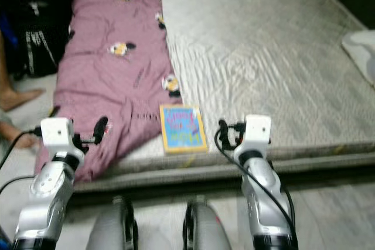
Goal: Clean up the room
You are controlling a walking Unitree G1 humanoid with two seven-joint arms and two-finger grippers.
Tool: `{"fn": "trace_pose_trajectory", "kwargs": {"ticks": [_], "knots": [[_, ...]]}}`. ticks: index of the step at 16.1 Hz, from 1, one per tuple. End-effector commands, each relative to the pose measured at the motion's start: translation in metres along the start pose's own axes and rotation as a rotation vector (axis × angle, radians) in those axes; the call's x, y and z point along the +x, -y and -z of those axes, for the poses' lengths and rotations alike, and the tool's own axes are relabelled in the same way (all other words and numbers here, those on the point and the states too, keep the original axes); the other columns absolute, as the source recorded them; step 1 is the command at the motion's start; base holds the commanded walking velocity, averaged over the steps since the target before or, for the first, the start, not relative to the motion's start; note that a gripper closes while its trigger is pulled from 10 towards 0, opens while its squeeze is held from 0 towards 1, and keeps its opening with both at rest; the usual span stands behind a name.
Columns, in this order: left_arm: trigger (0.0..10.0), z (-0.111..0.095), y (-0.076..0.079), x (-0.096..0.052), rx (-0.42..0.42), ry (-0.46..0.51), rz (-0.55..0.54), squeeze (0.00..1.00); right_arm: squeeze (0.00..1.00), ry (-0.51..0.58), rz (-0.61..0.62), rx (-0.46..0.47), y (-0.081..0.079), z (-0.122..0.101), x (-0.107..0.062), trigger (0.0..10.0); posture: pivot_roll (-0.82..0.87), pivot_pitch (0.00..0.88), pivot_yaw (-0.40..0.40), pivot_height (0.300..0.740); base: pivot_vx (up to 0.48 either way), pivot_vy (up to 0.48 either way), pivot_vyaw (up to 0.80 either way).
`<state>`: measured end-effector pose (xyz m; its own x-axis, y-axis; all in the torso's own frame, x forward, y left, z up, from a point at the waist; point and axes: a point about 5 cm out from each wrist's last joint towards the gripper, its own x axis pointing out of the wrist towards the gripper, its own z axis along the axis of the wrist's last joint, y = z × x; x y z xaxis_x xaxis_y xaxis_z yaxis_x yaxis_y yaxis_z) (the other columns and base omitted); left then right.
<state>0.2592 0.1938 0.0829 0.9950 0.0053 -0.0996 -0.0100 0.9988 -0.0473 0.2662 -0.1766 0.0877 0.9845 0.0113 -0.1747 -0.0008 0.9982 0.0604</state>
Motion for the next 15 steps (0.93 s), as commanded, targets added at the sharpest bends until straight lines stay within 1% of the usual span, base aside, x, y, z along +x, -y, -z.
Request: {"fn": "trace_pose_trajectory", "kwargs": {"ticks": [1,3,9,11,15], "knots": [[10.0,0.0005,-0.0023,-0.0001,0.005,-0.003,-0.006,0.00,0.00,-0.009,-0.004,-0.002,0.0005,0.0014,0.0000,10.0,-0.03,0.114,-0.032,0.636,0.000,0.000,0.00],[10.0,-0.0001,-0.0031,-0.0003,-0.010,-0.003,-0.004,0.00,0.00,-0.010,-0.008,-0.008,-0.0003,0.0017,0.0004,10.0,-0.03,0.113,-0.033,0.636,0.000,0.000,0.00],[10.0,-0.0025,-0.0063,-0.0008,-0.007,0.018,-0.001,0.00,0.00,-0.013,-0.018,-0.015,-0.0021,0.0021,0.0020,10.0,-0.02,0.113,-0.034,0.636,0.000,0.000,0.00],[10.0,-0.0032,-0.0061,-0.0016,-0.012,0.025,0.006,0.00,0.00,-0.013,-0.020,-0.017,-0.0020,0.0018,0.0022,10.0,-0.02,0.117,-0.038,0.636,0.326,0.000,0.00],[10.0,-0.0046,-0.0063,-0.0004,-0.018,0.035,0.014,0.00,0.00,-0.014,-0.018,-0.019,-0.0017,0.0018,0.0020,10.0,-0.03,0.121,-0.040,0.636,0.454,0.000,0.00]]}}
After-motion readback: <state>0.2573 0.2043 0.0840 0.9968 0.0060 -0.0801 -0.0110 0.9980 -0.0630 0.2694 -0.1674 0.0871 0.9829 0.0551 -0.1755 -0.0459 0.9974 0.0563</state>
